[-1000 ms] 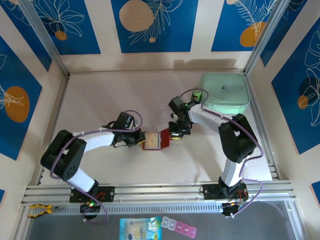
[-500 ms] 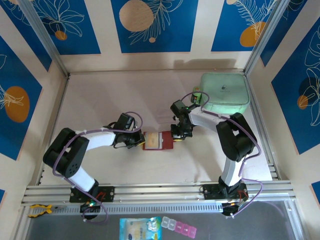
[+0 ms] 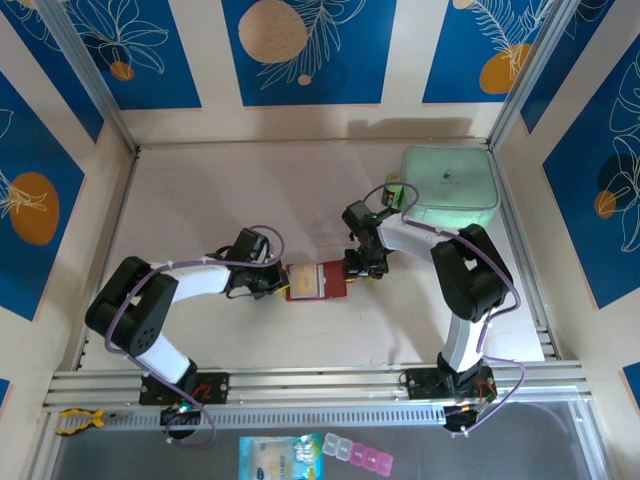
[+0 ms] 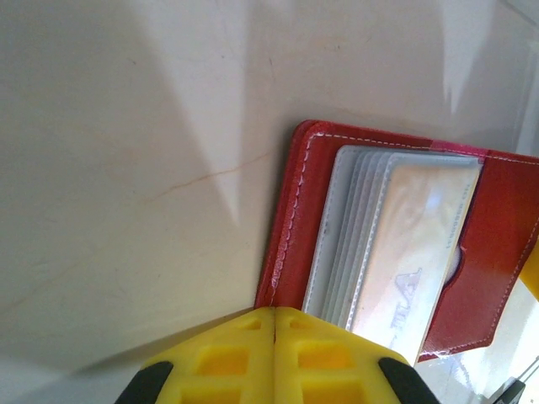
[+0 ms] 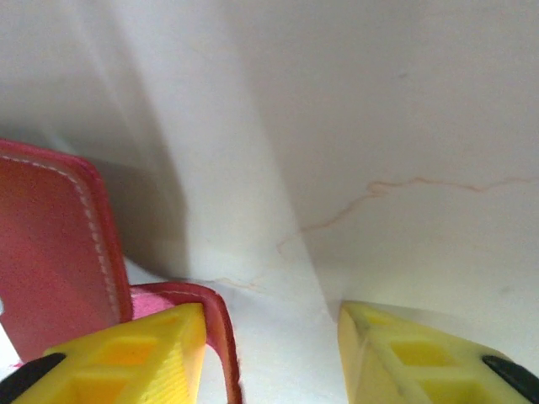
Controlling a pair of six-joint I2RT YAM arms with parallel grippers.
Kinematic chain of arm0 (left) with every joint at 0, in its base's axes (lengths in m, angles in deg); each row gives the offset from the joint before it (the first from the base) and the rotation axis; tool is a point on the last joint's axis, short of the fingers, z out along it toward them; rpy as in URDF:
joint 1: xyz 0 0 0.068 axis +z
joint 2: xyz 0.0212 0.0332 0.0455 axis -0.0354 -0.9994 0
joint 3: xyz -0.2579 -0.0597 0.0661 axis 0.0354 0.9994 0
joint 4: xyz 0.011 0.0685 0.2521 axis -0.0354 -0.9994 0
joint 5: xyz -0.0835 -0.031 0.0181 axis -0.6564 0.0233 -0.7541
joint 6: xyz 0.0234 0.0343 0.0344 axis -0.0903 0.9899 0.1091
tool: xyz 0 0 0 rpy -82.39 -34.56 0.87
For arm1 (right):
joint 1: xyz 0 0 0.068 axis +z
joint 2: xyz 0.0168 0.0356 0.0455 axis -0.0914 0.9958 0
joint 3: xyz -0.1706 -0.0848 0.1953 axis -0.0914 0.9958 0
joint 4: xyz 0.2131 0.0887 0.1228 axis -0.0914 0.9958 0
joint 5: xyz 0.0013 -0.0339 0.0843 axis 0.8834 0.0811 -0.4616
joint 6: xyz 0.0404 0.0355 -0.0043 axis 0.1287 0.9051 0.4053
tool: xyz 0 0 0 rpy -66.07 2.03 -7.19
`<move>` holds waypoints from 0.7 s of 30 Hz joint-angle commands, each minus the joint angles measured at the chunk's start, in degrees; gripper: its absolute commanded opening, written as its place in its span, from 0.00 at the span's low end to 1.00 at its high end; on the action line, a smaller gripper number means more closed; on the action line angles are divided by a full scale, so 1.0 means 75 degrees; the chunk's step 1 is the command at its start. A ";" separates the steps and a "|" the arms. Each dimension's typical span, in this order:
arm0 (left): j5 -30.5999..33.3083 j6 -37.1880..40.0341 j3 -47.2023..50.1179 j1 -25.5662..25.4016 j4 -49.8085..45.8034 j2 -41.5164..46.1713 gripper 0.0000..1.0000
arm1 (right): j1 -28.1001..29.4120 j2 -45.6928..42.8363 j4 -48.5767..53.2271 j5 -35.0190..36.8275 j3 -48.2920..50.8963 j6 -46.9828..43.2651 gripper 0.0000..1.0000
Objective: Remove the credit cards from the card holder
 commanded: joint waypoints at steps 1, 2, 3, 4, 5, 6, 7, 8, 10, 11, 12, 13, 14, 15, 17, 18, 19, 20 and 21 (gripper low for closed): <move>0.0122 -0.0092 0.0150 -0.0058 -0.0319 0.0128 0.03 | -0.0123 -0.0576 0.0527 0.0220 0.0100 -0.0097 0.47; 0.0154 -0.0074 0.0119 -0.0058 -0.0366 0.0179 0.03 | -0.0137 -0.0672 0.0588 0.0211 0.0082 -0.0090 0.48; 0.0182 -0.0065 0.0113 -0.0058 -0.0413 0.0248 0.03 | -0.0138 -0.0775 0.0701 0.0248 0.0038 -0.0109 0.48; 0.0201 -0.0058 0.0107 -0.0058 -0.0447 0.0324 0.03 | -0.0137 -0.0856 0.0813 0.0278 -0.0021 -0.0096 0.48; 0.0214 -0.0051 0.0073 -0.0058 -0.0482 0.0376 0.03 | -0.0127 -0.0933 0.0915 0.0312 -0.0081 -0.0077 0.48; 0.0212 -0.0051 0.0048 -0.0058 -0.0524 0.0437 0.03 | -0.0108 -0.1019 0.1029 0.0348 -0.0176 -0.0058 0.48; 0.0208 -0.0049 0.0022 -0.0050 -0.0565 0.0509 0.03 | -0.0068 -0.1100 0.1146 0.0388 -0.0281 -0.0030 0.48; 0.0210 -0.0053 0.0008 -0.0058 -0.0585 0.0563 0.03 | -0.0028 -0.1168 0.1232 0.0416 -0.0388 -0.0009 0.48; 0.0207 -0.0036 -0.0054 -0.0066 -0.0636 0.0653 0.03 | 0.0099 -0.1274 0.1437 0.0408 -0.0674 0.0028 0.48; 0.0208 -0.0008 -0.0102 -0.0076 -0.0681 0.0666 0.03 | 0.0180 -0.1287 0.1533 0.0387 -0.0836 0.0048 0.48; 0.0176 0.0019 -0.0170 -0.0087 -0.0721 0.0667 0.03 | 0.0292 -0.1287 0.1650 0.0402 -0.1016 0.0064 0.48; 0.0147 0.0038 -0.0230 -0.0102 -0.0753 0.0655 0.03 | 0.0433 -0.1282 0.1741 0.0447 -0.1200 0.0092 0.49; 0.0116 0.0051 -0.0277 -0.0105 -0.0769 0.0638 0.03 | 0.0538 -0.1268 0.1796 0.0468 -0.1349 0.0096 0.48; 0.0077 0.0055 -0.0325 -0.0129 -0.0751 0.0604 0.03 | 0.0673 -0.1227 0.1835 0.0450 -0.1522 0.0121 0.48; 0.0011 0.0058 -0.0417 -0.0189 -0.0715 0.0484 0.03 | 0.0921 -0.1109 0.1812 0.0283 -0.1752 0.0203 0.48; -0.0042 0.0058 -0.0458 -0.0230 -0.0694 0.0396 0.03 | 0.1062 -0.1013 0.1755 0.0152 -0.1851 0.0226 0.48; -0.0092 0.0060 -0.0485 -0.0246 -0.0652 0.0295 0.03 | 0.1215 -0.0889 0.1714 0.0097 -0.1960 0.0259 0.48; -0.0121 0.0042 -0.0486 -0.0275 -0.0605 0.0214 0.04 | 0.1320 -0.0764 0.1689 0.0066 -0.2028 0.0301 0.49; -0.0125 0.0018 -0.0475 -0.0296 -0.0557 0.0149 0.03 | 0.1421 -0.0610 0.1655 0.0018 -0.2088 0.0331 0.48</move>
